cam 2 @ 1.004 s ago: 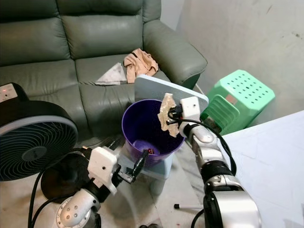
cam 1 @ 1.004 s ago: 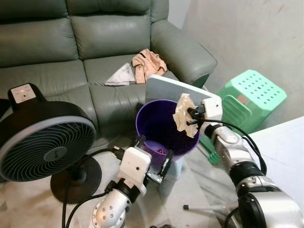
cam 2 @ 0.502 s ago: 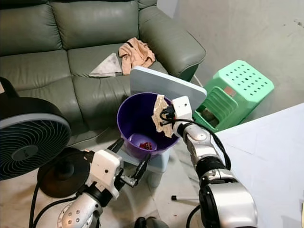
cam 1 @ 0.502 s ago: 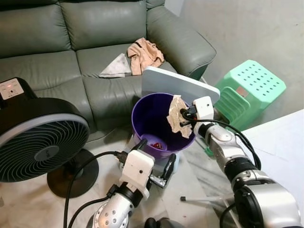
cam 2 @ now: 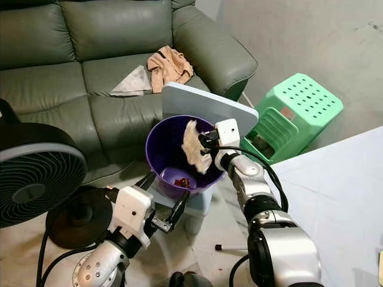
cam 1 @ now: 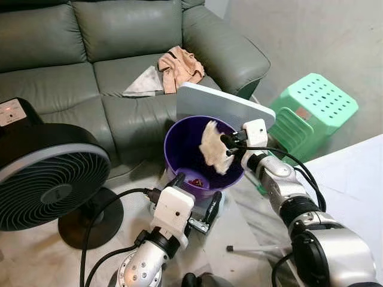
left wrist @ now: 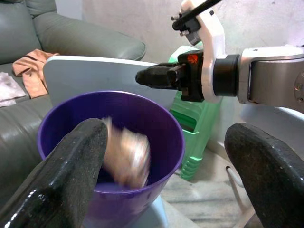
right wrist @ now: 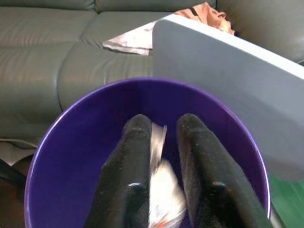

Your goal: Picking trash to rubbish bin

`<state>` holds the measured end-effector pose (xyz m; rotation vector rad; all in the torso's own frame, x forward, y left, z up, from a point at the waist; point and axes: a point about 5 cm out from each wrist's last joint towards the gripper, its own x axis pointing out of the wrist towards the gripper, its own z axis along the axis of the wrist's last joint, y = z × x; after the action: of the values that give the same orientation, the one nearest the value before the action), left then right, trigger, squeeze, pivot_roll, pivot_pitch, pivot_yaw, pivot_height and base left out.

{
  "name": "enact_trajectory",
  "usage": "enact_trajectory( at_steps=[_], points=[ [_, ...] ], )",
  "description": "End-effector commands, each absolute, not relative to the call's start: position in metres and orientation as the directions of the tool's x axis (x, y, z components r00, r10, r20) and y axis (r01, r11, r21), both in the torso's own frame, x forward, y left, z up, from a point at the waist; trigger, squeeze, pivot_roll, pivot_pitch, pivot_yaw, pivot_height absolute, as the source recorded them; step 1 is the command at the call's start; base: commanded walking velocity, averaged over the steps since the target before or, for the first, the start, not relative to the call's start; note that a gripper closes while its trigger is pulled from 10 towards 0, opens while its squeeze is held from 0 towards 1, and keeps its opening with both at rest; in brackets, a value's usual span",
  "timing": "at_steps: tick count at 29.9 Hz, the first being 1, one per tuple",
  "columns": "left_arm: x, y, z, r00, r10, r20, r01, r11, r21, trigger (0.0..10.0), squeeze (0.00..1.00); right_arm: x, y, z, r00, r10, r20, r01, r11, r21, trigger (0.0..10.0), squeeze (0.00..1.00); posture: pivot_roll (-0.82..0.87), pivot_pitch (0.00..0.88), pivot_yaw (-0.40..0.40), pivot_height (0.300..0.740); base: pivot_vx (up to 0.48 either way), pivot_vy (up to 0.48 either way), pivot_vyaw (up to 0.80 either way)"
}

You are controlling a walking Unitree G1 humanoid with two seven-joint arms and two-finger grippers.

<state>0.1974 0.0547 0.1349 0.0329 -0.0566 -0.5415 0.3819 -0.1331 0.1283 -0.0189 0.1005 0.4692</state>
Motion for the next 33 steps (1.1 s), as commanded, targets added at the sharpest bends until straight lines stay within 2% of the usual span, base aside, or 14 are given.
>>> enact_trajectory(
  at_steps=[1,14,24,33],
  points=[
    [0.195,0.052,0.138,0.853,-0.520,0.054,0.519,0.854,0.038,10.0,0.00,0.382,-0.137,0.128,0.889,0.449,-0.095,-0.449,0.893,0.018,10.0,1.00,0.20,0.229,-0.195,0.740,0.000,0.000,0.00],
    [0.203,0.057,0.141,0.856,-0.513,0.069,0.510,0.859,0.052,10.0,0.00,0.384,-0.137,0.139,0.880,0.474,-0.034,-0.473,0.880,0.040,10.0,1.00,0.20,0.213,-0.186,0.740,0.000,0.000,0.00],
    [0.218,0.061,0.144,0.846,-0.524,0.097,0.518,0.851,0.081,10.0,0.00,0.385,-0.147,0.150,0.880,0.471,0.054,-0.473,0.880,0.045,10.0,1.00,0.17,0.165,-0.163,0.740,0.000,0.000,0.00],
    [0.245,0.070,0.152,0.841,-0.524,0.137,0.512,0.851,0.115,10.0,0.00,0.381,-0.170,0.159,0.917,0.356,0.180,-0.375,0.923,0.085,10.0,1.00,0.14,0.103,-0.128,0.740,0.000,0.000,0.00]
  ],
)
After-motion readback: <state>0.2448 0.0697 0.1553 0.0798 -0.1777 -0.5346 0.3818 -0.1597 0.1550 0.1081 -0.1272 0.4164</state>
